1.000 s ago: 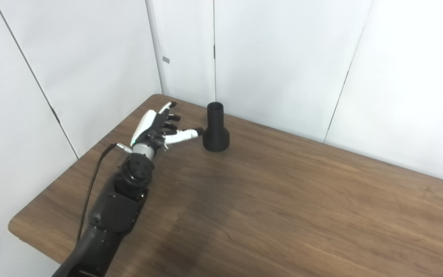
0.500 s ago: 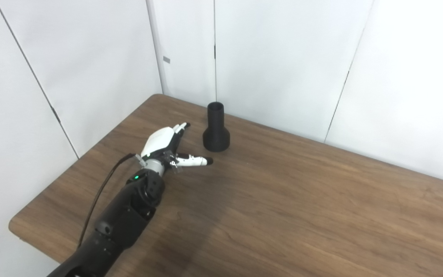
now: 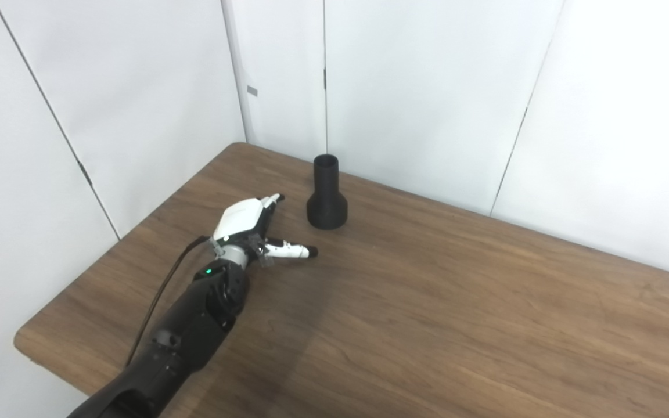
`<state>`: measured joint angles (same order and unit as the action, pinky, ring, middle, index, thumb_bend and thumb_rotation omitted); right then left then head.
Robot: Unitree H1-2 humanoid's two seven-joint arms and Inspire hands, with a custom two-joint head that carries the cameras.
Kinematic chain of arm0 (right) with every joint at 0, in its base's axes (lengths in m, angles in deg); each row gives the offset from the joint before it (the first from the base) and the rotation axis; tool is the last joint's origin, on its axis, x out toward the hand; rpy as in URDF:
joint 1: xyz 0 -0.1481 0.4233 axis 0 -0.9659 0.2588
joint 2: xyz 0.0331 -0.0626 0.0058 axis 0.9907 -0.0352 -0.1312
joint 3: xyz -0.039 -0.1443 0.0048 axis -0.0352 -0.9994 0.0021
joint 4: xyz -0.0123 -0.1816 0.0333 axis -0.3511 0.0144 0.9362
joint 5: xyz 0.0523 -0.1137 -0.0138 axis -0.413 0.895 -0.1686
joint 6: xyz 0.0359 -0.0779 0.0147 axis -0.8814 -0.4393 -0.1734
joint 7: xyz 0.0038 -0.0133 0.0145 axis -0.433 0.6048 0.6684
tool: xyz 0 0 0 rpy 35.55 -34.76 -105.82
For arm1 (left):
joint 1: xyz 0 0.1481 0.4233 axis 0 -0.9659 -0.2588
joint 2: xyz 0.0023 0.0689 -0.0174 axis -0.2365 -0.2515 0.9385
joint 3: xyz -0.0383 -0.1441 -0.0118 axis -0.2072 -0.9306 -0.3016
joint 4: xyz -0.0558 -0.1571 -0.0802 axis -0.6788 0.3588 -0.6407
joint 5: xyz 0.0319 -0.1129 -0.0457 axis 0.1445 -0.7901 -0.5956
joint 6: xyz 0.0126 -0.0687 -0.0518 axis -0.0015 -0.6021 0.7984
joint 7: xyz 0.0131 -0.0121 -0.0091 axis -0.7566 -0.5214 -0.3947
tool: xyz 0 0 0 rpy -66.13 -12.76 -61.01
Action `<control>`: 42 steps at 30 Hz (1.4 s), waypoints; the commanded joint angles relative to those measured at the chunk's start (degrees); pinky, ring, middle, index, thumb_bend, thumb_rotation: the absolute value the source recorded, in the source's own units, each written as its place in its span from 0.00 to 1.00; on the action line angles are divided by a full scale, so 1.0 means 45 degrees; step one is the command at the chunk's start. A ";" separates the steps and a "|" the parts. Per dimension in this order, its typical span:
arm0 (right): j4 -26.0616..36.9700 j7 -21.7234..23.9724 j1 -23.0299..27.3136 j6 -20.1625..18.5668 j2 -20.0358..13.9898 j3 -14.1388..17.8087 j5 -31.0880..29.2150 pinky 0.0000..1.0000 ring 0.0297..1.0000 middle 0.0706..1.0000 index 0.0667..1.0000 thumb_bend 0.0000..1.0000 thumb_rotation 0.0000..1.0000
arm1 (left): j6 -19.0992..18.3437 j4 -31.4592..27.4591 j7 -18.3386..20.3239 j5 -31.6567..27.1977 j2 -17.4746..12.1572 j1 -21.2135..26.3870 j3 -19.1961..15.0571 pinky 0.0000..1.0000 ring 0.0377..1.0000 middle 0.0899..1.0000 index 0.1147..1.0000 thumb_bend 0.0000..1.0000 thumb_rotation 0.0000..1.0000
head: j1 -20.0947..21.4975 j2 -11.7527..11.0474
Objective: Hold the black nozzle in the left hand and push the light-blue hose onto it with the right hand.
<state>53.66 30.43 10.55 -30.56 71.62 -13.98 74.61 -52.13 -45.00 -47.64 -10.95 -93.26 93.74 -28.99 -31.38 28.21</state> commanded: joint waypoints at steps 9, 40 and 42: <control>0.0891 0.0015 -0.0707 -0.0538 -0.0174 0.0113 -0.0045 0.36 0.50 0.53 0.45 0.50 0.17 | -0.0660 -0.0001 0.0416 -0.0609 0.0352 0.0349 -0.0206 0.91 0.95 0.96 0.94 1.00 0.44 | 0.0448 0.0303; 0.1649 -0.0046 -0.1222 -0.0884 -0.0234 0.0138 0.0155 0.41 0.53 0.56 0.45 0.50 0.18 | -0.1062 -0.0339 0.1268 -0.1399 0.0925 0.0868 0.0251 0.81 0.95 0.94 0.92 1.00 0.37 | 0.0625 0.0607; 0.1699 -0.0043 -0.1247 -0.0915 -0.0218 0.0141 0.0122 0.40 0.53 0.56 0.45 0.50 0.18 | -0.1026 -0.0197 0.1196 -0.1266 0.0897 0.0919 0.0379 0.83 0.96 0.94 0.92 1.00 0.37 | 0.0640 0.0619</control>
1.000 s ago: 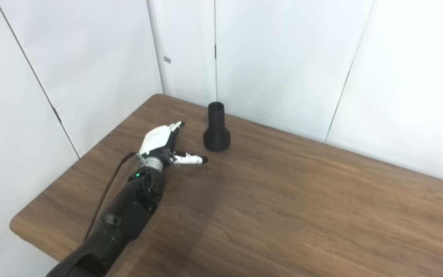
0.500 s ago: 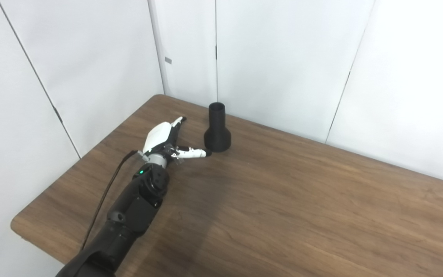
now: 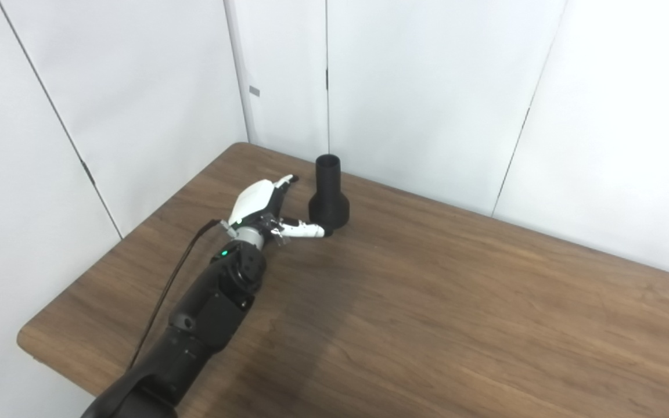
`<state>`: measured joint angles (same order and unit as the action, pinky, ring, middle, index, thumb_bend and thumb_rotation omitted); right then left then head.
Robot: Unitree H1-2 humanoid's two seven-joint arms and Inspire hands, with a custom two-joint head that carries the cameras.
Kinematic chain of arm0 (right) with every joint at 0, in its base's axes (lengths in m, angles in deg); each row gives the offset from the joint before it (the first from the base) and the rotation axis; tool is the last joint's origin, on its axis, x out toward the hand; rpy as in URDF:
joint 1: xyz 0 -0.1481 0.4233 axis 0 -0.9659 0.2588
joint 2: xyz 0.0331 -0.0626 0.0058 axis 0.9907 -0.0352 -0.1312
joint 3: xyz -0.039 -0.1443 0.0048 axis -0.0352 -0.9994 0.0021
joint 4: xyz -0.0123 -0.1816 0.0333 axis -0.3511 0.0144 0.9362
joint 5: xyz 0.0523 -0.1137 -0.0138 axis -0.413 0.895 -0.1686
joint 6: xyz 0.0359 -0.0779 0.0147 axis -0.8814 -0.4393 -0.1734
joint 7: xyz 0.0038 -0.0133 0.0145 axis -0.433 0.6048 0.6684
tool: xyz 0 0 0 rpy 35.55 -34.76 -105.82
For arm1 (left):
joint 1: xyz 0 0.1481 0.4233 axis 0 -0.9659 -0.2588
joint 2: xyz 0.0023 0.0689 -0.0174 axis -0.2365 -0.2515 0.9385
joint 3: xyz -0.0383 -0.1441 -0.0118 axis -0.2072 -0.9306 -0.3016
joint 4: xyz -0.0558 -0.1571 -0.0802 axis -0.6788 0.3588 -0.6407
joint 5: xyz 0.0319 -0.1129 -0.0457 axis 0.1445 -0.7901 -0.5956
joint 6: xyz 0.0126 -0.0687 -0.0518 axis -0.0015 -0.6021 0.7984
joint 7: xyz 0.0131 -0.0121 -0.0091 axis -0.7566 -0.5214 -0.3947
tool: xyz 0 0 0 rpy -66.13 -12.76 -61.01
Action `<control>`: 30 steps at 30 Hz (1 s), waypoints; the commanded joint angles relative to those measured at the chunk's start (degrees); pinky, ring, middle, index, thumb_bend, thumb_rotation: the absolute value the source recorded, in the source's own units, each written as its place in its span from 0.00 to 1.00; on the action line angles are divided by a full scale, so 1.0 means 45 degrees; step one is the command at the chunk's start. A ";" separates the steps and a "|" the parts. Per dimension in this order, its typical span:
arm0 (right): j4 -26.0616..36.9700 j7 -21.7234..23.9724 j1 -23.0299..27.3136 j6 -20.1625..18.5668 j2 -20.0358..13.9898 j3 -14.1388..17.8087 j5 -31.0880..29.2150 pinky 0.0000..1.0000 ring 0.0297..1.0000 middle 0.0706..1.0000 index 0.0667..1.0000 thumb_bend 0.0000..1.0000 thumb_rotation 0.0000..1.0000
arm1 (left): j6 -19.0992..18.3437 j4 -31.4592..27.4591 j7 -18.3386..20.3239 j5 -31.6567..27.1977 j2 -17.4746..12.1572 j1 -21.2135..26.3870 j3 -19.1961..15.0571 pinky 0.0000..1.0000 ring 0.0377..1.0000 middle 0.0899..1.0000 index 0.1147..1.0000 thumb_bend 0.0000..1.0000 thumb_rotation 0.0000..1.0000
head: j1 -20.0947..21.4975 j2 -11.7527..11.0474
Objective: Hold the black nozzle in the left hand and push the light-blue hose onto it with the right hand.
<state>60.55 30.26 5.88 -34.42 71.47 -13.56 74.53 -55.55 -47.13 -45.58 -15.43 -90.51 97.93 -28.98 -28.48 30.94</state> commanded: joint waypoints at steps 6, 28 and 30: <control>0.0307 -0.0035 -0.0278 -0.0155 -0.0161 0.0061 0.0139 0.40 0.53 0.55 0.45 0.50 0.18 | -0.0299 0.0513 0.0693 0.0192 0.0149 0.0058 0.0818 0.83 0.97 0.95 0.93 1.00 0.40 | 0.0037 0.0024; 0.0930 -0.0010 -0.0612 -0.0420 -0.0109 0.0048 0.0080 0.39 0.52 0.55 0.45 0.51 0.18 | -0.0039 0.1408 0.0421 0.0215 0.0478 0.0404 0.0854 0.87 0.91 0.89 0.90 1.00 0.37 | 0.0279 0.0126; 0.0950 0.0022 -0.0652 -0.0388 -0.0111 0.0054 0.0039 0.40 0.53 0.56 0.45 0.51 0.18 | 0.0080 0.1509 0.0336 0.0163 0.0526 0.0417 0.0762 0.87 0.91 0.89 0.89 1.00 0.36 | 0.0331 0.0139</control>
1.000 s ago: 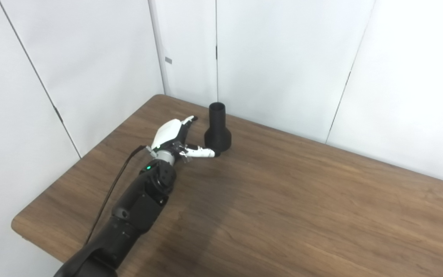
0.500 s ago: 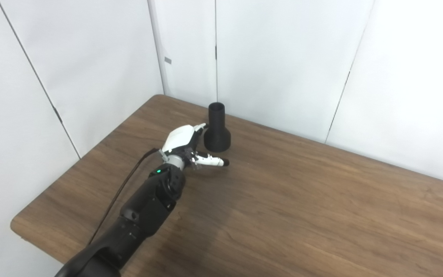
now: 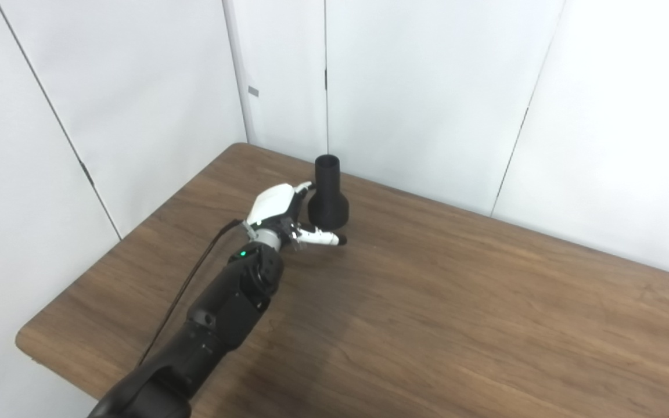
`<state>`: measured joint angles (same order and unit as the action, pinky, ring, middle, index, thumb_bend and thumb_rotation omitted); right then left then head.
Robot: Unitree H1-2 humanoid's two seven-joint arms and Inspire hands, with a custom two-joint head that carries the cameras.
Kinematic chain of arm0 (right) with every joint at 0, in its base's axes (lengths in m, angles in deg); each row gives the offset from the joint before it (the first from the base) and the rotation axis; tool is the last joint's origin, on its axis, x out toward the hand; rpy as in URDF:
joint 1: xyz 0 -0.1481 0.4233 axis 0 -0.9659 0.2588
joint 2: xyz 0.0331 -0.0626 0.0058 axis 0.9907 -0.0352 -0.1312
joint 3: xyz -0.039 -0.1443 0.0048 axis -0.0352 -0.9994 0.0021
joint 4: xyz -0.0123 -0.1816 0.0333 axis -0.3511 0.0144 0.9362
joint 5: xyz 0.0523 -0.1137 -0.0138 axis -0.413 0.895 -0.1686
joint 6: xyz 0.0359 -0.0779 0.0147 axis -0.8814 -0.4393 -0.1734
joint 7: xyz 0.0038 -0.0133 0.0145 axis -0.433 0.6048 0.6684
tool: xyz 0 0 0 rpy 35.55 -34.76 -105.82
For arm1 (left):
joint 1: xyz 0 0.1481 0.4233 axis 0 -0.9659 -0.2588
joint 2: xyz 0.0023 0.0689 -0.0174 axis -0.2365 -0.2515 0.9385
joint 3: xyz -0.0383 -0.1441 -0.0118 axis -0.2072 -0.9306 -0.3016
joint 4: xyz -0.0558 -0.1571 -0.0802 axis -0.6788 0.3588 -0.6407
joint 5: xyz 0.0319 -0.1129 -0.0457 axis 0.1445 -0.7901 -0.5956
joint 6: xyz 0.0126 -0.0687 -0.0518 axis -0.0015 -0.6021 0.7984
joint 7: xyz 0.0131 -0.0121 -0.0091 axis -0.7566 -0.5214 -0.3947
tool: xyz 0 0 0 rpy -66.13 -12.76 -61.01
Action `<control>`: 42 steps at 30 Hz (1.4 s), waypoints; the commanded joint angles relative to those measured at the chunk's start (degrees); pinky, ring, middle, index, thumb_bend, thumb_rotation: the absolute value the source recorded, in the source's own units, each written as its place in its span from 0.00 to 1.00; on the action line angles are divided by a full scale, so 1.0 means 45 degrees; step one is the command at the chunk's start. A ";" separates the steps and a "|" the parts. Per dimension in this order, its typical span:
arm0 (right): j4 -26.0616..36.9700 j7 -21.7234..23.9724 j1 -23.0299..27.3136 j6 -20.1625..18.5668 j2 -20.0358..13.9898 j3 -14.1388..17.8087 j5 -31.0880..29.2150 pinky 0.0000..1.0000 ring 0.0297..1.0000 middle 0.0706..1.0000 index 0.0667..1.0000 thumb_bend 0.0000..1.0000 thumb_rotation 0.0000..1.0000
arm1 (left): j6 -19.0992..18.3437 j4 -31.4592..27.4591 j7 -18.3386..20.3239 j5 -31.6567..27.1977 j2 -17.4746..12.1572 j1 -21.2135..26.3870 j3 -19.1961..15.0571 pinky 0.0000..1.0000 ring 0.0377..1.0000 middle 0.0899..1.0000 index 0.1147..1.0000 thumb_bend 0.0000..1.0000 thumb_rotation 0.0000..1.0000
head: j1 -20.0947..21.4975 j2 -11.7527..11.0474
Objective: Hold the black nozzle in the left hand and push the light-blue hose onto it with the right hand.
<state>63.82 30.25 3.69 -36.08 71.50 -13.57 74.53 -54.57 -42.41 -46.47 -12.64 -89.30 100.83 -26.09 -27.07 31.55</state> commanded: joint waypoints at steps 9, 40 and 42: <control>0.0639 -0.0024 -0.0377 -0.0401 -0.0102 0.0067 0.0071 0.40 0.52 0.56 0.45 0.51 0.18 | 0.0100 0.0932 -0.0082 -0.0621 0.0596 -0.0146 -0.0278 0.82 0.86 0.82 0.87 1.00 0.32 | 0.0137 0.0121; 0.1980 0.0079 -0.1127 -0.1108 -0.0069 0.0006 0.0209 0.42 0.55 0.58 0.46 0.50 0.18 | 0.0335 0.2095 0.0171 -0.0588 0.0732 0.0187 0.0425 0.80 0.91 0.87 0.88 1.00 0.30 | 0.0642 0.0469; 0.2103 0.0064 -0.1183 -0.1222 -0.0048 0.0019 0.0206 0.42 0.54 0.57 0.46 0.50 0.18 | 0.0471 0.2319 -0.0051 -0.0600 0.0795 0.0199 0.0357 0.69 0.80 0.71 0.86 1.00 0.28 | 0.0674 0.0493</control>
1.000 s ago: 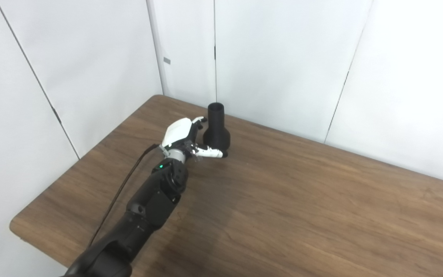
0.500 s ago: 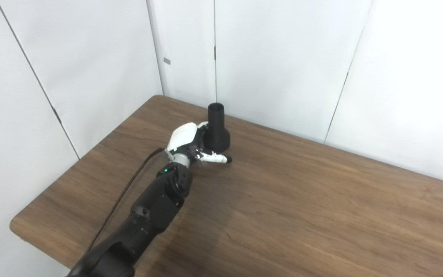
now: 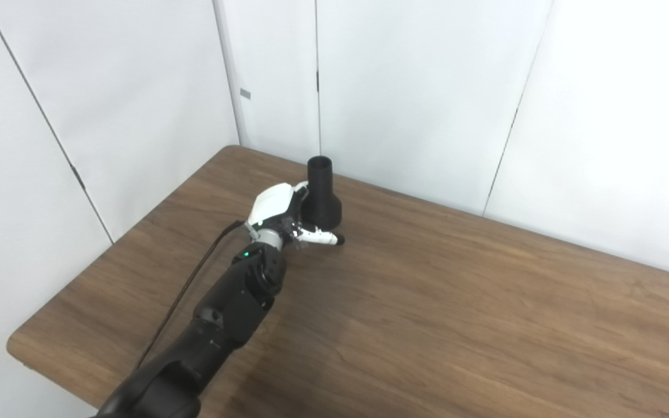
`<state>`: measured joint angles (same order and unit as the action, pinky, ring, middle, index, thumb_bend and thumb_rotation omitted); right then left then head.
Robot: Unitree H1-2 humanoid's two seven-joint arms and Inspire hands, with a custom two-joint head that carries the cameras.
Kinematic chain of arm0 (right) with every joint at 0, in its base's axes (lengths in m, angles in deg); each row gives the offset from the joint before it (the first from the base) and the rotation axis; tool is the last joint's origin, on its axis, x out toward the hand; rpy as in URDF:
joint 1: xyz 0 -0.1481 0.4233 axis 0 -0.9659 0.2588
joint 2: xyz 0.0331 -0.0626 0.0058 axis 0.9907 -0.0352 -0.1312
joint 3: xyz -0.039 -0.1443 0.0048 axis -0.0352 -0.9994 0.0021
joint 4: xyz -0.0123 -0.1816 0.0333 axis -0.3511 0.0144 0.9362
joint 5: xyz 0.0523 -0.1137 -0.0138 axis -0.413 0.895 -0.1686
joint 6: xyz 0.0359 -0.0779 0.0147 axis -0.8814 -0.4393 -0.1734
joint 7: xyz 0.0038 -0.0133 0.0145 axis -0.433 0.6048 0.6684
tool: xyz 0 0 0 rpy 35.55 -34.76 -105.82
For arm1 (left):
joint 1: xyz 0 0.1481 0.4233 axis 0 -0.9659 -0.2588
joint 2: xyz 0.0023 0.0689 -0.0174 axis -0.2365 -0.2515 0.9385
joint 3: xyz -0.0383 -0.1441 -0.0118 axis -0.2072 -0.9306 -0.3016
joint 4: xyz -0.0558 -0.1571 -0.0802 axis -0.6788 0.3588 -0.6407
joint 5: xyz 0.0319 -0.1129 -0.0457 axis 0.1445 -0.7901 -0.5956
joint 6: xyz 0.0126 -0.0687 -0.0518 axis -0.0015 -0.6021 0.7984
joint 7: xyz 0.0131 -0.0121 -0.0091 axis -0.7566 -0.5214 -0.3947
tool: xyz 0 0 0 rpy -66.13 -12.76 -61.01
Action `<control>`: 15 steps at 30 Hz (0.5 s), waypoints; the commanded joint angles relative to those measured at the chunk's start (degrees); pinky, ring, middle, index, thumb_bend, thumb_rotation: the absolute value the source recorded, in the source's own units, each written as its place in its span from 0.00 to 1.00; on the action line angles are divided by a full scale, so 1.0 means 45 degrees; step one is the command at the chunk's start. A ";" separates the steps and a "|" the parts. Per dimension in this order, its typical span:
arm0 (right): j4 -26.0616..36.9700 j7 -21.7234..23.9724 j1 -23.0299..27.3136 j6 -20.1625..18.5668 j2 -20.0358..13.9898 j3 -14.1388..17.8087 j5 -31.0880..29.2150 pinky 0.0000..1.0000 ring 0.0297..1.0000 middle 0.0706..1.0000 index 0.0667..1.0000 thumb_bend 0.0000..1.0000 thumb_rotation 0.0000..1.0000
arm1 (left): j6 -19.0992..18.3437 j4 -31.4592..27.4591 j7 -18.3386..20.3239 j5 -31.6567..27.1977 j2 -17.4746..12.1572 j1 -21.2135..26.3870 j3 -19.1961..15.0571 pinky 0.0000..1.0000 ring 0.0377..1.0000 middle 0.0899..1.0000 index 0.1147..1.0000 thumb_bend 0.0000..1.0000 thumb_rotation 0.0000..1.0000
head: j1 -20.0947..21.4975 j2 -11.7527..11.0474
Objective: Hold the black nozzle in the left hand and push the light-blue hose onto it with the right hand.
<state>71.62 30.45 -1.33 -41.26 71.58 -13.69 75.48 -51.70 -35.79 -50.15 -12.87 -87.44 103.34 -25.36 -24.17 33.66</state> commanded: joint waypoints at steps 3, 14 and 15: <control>0.0448 0.0038 -0.0114 -0.0142 -0.0049 0.0062 -0.0082 0.42 0.54 0.57 0.46 0.50 0.18 | 0.1015 0.1477 -0.0328 -0.0501 0.0523 -0.0360 0.0051 0.29 0.38 0.38 0.77 1.00 0.23 | 0.0108 0.0045; 0.0795 0.0166 -0.0155 -0.0535 -0.0169 0.0093 -0.0197 0.43 0.55 0.58 0.46 0.50 0.18 | 0.5512 0.4722 -0.3951 0.0085 0.1076 -0.0080 0.0875 0.30 0.38 0.40 0.45 0.51 0.00 | 0.0195 0.0246; 0.0786 0.0192 -0.0161 -0.0506 -0.0186 0.0097 -0.0207 0.43 0.55 0.58 0.46 0.50 0.18 | 0.5699 0.4811 -0.4027 0.0130 0.1060 -0.0102 0.1010 0.29 0.37 0.39 0.45 0.50 0.00 | 0.0194 0.0252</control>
<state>73.56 30.78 -2.11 -43.59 71.58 -13.59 74.98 -28.42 -17.23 -70.98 -12.57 -86.09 106.54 -23.54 -23.38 34.72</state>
